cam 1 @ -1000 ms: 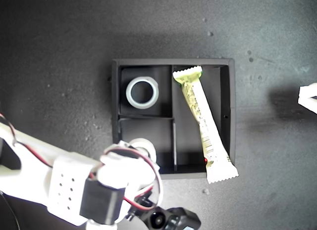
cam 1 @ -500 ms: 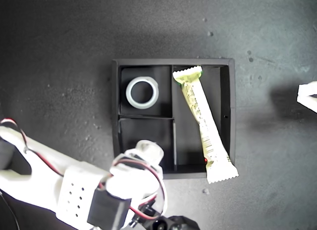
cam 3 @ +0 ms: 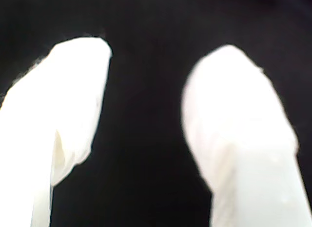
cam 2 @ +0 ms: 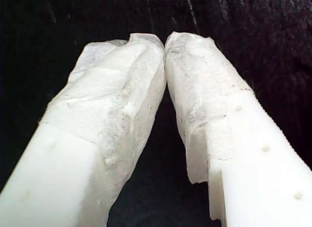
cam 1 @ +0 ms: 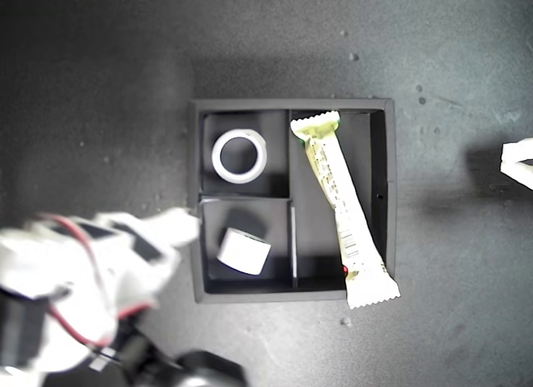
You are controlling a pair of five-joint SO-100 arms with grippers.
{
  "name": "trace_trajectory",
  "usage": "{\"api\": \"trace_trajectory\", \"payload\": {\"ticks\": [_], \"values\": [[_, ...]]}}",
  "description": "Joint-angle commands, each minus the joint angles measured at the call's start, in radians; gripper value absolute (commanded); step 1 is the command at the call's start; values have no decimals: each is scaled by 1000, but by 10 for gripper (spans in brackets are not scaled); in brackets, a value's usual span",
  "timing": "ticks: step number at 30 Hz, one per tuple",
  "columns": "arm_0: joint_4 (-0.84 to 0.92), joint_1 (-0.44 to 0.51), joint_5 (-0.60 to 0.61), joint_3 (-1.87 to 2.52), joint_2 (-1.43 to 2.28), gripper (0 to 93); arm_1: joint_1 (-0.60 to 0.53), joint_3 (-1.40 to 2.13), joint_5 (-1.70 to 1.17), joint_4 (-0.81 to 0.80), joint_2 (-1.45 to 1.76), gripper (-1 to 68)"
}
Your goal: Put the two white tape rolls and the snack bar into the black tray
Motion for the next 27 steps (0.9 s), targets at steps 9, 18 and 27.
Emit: {"api": "trace_trajectory", "payload": {"ticks": [9,18,27], "values": [[-423,-137,-80,1270,1063,1,55,14,-26,207,8,-3],[-607,-172,-83,1568,1152,1,69,15,184,296,8,-3],[-451,-189,-92,1824,1592,1,-11,15,229,334,2,2]]}}
